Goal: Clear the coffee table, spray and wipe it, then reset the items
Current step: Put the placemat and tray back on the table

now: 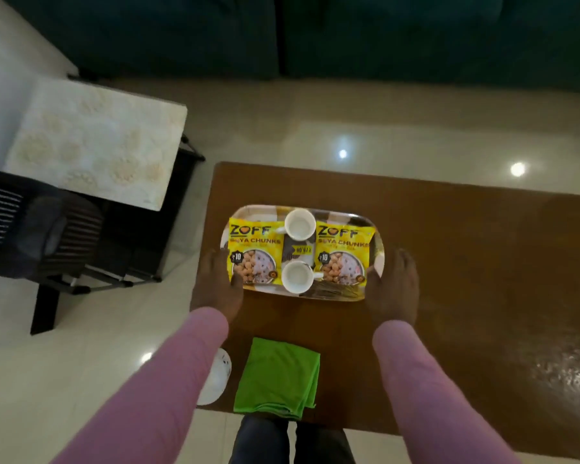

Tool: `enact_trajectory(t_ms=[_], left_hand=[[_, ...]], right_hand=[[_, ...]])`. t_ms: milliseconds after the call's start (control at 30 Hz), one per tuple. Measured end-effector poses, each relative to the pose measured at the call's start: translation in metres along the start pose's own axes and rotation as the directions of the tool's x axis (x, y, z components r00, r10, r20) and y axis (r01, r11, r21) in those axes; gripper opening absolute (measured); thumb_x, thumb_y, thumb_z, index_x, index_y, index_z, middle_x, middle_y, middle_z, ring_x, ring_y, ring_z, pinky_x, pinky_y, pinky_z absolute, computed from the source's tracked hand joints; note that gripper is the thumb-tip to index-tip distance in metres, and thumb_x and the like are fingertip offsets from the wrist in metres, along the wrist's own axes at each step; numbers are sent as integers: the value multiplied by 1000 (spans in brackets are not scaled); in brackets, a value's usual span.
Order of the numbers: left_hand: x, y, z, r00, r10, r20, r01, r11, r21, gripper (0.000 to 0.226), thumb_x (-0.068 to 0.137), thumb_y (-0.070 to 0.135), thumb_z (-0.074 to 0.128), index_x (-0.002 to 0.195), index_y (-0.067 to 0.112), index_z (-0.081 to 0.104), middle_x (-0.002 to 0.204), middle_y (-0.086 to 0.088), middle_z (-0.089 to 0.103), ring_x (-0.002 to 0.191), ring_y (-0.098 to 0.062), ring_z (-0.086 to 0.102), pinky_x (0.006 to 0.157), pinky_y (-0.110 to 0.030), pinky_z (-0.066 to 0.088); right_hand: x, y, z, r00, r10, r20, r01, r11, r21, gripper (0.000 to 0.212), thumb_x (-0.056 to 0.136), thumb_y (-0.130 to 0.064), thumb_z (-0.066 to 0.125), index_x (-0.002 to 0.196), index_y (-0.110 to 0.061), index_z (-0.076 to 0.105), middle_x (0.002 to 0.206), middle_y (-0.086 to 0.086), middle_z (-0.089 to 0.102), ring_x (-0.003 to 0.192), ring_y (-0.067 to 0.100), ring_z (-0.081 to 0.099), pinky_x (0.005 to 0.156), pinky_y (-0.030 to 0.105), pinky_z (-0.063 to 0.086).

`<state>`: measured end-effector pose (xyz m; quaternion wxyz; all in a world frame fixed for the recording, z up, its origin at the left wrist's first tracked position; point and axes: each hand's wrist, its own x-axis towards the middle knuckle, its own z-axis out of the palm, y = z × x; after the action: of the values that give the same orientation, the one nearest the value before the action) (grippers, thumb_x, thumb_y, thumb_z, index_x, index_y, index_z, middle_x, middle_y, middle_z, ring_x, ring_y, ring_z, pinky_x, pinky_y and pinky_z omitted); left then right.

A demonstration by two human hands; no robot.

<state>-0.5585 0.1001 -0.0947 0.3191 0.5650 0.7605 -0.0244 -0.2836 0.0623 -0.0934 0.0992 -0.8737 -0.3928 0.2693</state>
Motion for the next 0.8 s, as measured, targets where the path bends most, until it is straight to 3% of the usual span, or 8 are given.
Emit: enact_trajectory(t_ms=[133,400,800], left_hand=[[-58,19,-14,996,70,56,-75,994,82,53,94,26,53,145,18,38,157,-11,25,140,-33,32,112,-45,34],[-119,29,-54,977,204,56,-211,953,219,54,99,37,42,149,25,27,160,-5,17,147,-27,16,119,-45,19],[-157,-65,-157,937,349,-1,-340,914,221,53,100,36,40,150,27,23,161,-4,13,148,-29,11,120,-47,13]], right_hand=[[-47,-6,-19,998,-48,42,49,999,-23,57,91,-23,58,141,-9,37,152,11,32,143,27,22,117,39,22],[-107,-33,-52,995,-91,45,92,996,-14,62,89,-22,58,144,-10,34,154,10,27,145,27,18,118,38,18],[-255,-114,-46,984,-131,-123,132,991,-2,61,91,-21,56,145,-11,31,155,9,25,144,25,19,116,39,23]])
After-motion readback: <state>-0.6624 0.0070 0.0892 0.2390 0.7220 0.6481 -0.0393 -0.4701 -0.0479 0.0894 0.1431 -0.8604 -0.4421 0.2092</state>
